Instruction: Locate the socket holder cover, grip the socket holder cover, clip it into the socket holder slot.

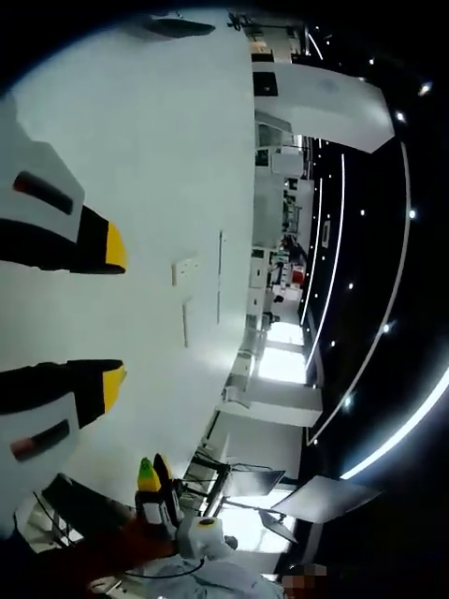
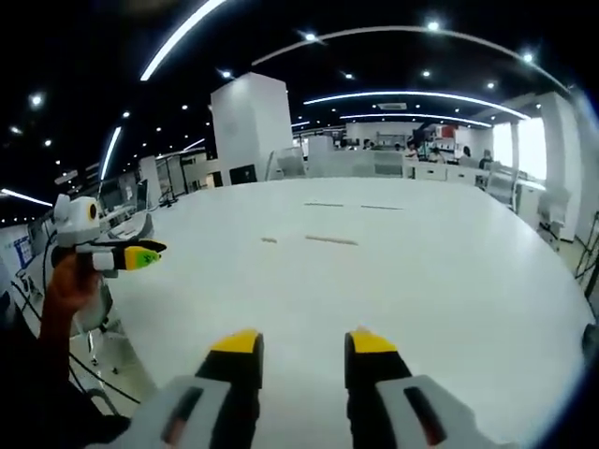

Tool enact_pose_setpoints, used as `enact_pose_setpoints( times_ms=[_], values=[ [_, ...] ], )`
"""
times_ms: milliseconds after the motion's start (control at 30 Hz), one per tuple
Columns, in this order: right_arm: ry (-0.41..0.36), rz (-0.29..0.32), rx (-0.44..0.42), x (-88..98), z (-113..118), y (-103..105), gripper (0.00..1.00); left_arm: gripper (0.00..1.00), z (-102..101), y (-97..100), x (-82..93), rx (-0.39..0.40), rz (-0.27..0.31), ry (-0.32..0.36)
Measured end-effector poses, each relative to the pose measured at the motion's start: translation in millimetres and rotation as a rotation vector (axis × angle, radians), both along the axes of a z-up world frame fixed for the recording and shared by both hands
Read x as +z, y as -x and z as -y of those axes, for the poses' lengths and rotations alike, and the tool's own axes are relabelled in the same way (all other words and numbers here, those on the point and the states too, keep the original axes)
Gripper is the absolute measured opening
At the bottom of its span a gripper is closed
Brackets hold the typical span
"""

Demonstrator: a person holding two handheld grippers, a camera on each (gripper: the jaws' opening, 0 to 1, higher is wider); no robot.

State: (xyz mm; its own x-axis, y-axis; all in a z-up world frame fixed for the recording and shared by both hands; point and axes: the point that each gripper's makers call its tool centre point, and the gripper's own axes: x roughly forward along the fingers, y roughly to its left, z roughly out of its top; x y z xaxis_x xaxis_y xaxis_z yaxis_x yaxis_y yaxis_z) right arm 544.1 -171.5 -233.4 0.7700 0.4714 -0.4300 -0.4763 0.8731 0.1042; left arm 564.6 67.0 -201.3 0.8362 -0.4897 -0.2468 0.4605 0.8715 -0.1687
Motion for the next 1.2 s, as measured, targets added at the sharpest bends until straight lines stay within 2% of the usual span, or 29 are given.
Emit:
enact_pose_setpoints(
  times_ms=[133,500,667,767,1000,1200],
  values=[
    [-0.005,0.000,-0.002,-0.4,3,4,0.30,0.36,-1,-0.2,1.2,0.005,0.003,0.006],
    [0.008,-0.004,-0.038,-3.1,11,21,0.32,0.35,-5,12.9,-4.0,0.016,-0.014,0.016],
    [0.005,-0.009,-0.047,-6.4,14,22,0.30,0.33,-15,13.1,-18.8,0.052,-0.018,0.011],
    [0.013,-0.015,-0.044,-8.2,15,23,0.30,0.34,-15,18.1,-27.4,0.044,-0.050,0.008],
    [0.017,-0.014,-0.048,-11.2,9,20,0.31,0.34,-14,21.0,-20.3,0.048,-0.036,0.030],
    [0.019,-0.027,-0.038,-15.6,6,23,0.32,0.34,-11,23.4,-20.3,0.041,-0.040,0.023]
  ],
)
